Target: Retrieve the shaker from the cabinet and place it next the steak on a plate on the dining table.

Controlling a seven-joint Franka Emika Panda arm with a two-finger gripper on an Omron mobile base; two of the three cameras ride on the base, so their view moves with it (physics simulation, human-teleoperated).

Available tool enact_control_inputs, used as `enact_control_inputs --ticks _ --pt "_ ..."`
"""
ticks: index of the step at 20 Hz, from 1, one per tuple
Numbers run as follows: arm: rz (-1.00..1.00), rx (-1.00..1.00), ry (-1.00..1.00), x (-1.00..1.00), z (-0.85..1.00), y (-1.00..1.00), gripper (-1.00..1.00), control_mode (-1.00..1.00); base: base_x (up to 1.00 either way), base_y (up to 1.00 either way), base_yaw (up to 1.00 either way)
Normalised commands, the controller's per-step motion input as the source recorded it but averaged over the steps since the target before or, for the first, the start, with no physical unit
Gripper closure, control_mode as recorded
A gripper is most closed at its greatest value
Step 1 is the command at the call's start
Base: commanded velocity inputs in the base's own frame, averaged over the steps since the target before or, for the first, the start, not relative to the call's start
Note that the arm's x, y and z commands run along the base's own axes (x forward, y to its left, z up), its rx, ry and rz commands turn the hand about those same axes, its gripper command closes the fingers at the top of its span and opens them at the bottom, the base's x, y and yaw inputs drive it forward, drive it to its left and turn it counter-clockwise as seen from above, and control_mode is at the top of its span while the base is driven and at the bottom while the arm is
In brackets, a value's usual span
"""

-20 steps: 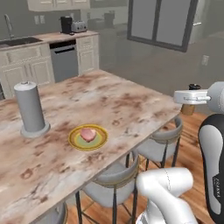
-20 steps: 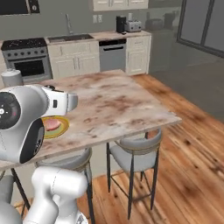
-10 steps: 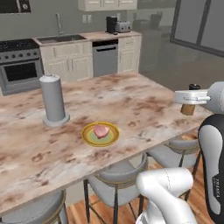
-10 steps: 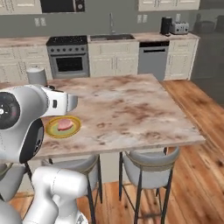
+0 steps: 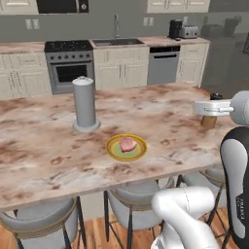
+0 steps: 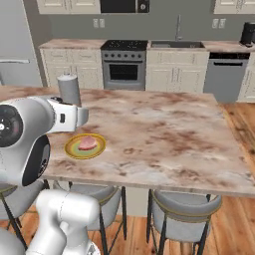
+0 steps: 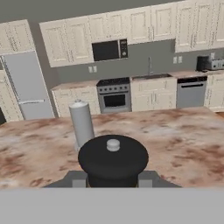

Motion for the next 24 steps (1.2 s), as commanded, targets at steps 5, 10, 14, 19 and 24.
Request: enact_control_inputs --ticks 5,10,14,19,24 --pt "0.00 0.00 0.00 0.00 0.00 0.00 1.00 1.00 0.70 -0.07 0.41" --pt "0.00 0.00 0.00 0.00 0.00 0.00 1.00 1.00 0.44 0.00 0.29" --pt "0.00 0.00 0.00 0.00 0.00 0.00 1.00 1.00 0.08 0.00 0.06" --pt "0.00 0.00 0.00 0.00 0.00 0.00 1.00 1.00 0.02 0.00 0.00" --pt "0.01 0.00 0.00 0.21 -0.02 -0.06 1.00 -1.00 0.04 0.00 0.00"
